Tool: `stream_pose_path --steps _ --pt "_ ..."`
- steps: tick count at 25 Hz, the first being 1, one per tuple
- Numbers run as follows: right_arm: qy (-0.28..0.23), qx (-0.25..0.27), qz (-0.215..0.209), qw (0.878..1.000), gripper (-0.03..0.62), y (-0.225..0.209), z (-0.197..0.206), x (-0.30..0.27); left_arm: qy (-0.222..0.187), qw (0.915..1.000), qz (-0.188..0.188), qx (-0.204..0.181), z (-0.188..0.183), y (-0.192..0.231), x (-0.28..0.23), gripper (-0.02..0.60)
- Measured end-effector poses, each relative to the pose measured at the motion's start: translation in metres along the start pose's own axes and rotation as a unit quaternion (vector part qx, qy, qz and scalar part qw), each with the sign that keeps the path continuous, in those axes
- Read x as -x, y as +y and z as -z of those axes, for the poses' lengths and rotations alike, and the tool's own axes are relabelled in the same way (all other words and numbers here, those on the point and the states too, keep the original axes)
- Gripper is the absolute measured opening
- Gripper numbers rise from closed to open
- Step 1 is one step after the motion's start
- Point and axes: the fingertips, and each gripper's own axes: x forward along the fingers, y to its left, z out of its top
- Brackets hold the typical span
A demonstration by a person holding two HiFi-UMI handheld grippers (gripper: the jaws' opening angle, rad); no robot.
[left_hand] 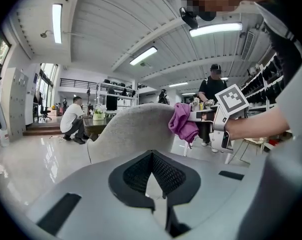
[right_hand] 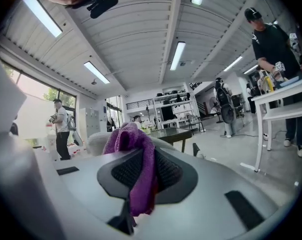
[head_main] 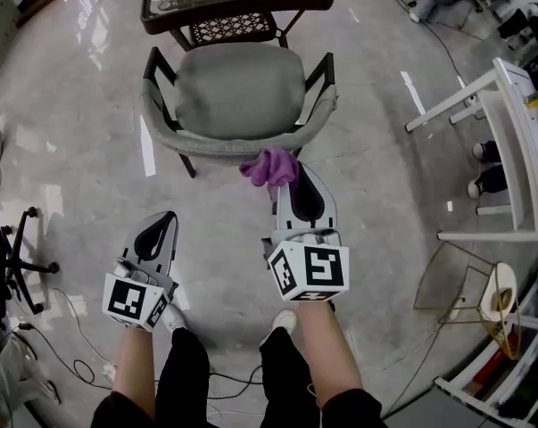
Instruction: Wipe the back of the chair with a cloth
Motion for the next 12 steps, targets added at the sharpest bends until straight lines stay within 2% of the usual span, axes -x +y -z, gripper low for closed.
stream_pose_path --steps 4,6,9,12 --pt "0.016 -0.031 0.053 0.998 0.072 -0.063 0.003 -0.001 0.001 1.0 0.002 -0.001 -0.001 -0.019 -0.013 0.009" --pt "0.019 -0.03 0.063 0.997 0.072 -0.083 0.002 0.001 0.001 1.0 -0.001 0.004 -0.001 -0.022 -0.018 0.009" --pt "0.01 0.01 0.073 0.997 0.072 -0.09 -0.002 0.014 0.0 1.0 -0.004 0.009 0.001 -0.02 -0.022 0.009" --pt "-0.003 0.081 0.069 0.994 0.072 -0.059 -0.003 0.037 -0.007 0.9996 -0.01 0.025 0.004 -0.01 -0.019 0.009"
